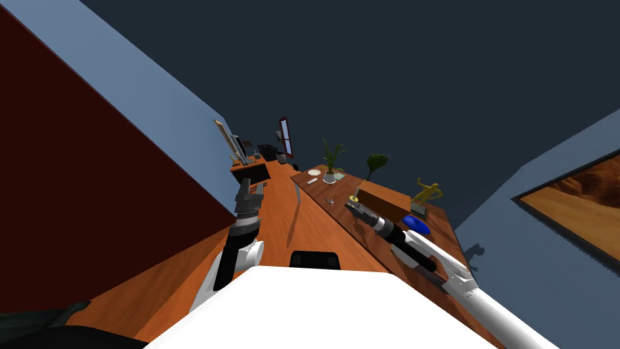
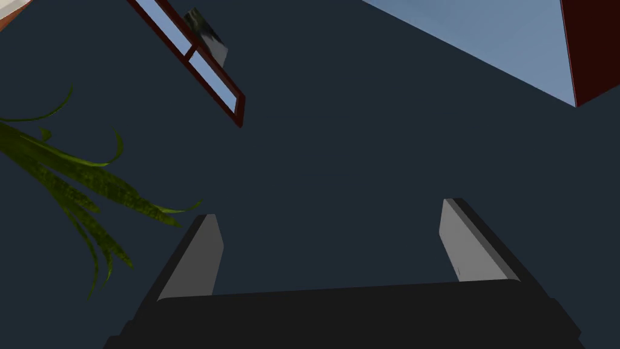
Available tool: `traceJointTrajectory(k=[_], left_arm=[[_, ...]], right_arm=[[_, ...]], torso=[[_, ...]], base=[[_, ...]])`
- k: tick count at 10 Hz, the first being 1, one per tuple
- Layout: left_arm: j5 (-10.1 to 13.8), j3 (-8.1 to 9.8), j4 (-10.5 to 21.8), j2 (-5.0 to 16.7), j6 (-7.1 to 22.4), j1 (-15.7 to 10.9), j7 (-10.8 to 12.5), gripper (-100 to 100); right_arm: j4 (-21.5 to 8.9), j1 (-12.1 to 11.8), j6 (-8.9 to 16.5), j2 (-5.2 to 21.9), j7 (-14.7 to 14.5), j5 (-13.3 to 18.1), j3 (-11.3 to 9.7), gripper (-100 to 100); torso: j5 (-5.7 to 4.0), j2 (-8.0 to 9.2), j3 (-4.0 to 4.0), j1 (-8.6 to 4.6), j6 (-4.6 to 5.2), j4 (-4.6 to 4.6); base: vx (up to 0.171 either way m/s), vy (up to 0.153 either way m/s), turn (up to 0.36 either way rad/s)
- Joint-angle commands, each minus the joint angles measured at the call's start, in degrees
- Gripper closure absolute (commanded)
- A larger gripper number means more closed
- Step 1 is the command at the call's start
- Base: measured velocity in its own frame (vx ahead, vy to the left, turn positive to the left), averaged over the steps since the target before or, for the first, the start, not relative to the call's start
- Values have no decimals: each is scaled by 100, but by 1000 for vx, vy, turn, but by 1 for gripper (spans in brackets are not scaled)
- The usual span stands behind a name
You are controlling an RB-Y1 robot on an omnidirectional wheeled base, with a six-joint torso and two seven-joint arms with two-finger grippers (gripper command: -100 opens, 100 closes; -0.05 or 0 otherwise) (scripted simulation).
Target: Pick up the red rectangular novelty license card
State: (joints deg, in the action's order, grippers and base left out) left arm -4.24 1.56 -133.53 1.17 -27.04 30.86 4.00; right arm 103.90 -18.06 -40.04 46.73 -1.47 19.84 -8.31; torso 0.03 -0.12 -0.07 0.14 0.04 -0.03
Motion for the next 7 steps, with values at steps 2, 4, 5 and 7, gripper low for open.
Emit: traceJointTrajectory(k=[2,4,5,7], left_arm=[[0,0,0,0,0,1,0,0],[0,0,0,0,0,1,0,0],[0,0,0,0,0,0,0,0],[0,1,0,0,0,1,0,0]], right_arm=[[-344,-71,-80,409,-78,174,-133,-100],[-571,-90,-101,694,-128,297,-257,-100],[-781,-120,-113,900,-181,419,-389,-100],[-1072,-158,-116,1190,-236,541,-531,-100]], torso=[[0,1,1,-1,4,0],[0,3,1,-2,4,0],[0,2,1,-3,1,1],[0,1,0,-3,5,0]], base=[[43,10,110],[34,7,137],[50,8,205],[45,5,79]])
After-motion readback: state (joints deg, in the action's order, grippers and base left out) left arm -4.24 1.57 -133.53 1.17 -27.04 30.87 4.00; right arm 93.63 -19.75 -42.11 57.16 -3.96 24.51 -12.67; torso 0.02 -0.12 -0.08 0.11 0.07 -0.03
